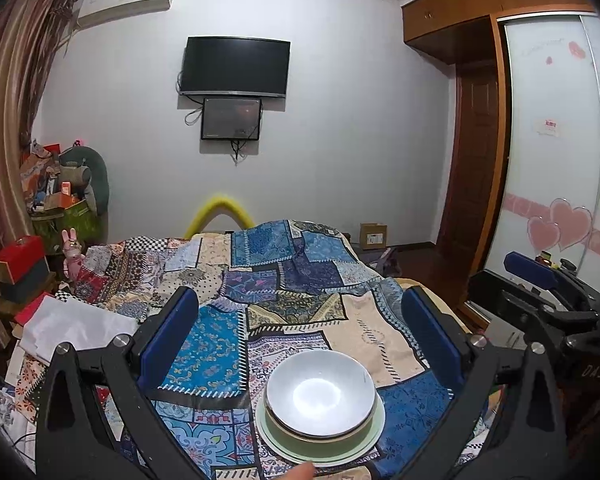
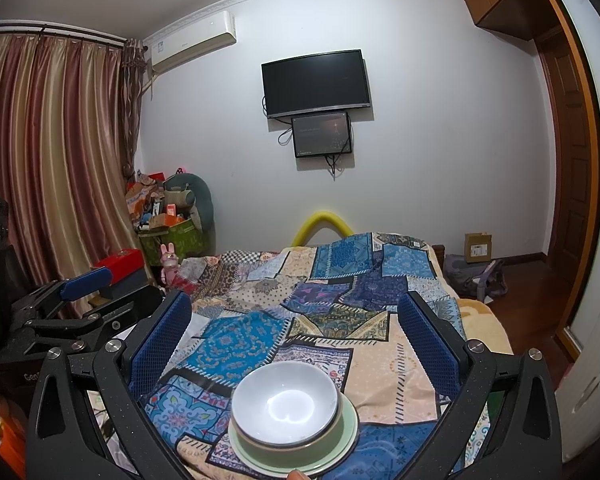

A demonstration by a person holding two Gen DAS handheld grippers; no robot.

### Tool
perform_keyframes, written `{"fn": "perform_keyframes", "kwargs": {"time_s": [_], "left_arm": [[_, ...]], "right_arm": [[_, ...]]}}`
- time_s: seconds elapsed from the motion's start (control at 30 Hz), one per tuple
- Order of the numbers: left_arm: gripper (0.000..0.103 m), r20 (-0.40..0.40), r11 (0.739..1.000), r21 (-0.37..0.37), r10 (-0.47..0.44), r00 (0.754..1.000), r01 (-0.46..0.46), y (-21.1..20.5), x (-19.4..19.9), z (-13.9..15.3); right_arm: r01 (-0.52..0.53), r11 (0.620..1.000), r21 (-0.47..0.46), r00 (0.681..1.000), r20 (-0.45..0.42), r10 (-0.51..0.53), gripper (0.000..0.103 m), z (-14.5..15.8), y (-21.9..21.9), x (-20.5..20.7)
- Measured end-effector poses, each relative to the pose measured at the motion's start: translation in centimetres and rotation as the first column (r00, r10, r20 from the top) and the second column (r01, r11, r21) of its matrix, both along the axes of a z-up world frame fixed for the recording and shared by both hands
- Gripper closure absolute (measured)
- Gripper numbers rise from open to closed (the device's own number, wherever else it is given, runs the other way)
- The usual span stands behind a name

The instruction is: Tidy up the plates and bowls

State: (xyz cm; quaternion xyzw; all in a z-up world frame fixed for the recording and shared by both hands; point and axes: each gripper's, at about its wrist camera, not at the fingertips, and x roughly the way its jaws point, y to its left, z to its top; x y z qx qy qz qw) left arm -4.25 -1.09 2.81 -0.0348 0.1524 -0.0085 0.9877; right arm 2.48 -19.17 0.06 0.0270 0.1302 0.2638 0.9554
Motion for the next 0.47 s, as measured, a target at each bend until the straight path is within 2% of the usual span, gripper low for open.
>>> {"fn": "perform_keyframes", "kwargs": {"time_s": [0.47], "left_arm": [[0.0, -0.001, 1.0, 0.003, 0.006, 1.0, -0.006, -0.21, 0.19, -0.24]], "right_arm": [[0.001, 1.0, 0.003, 1.0, -0.021, -0.001, 0.0, -0.12, 0.02, 0.48]]}}
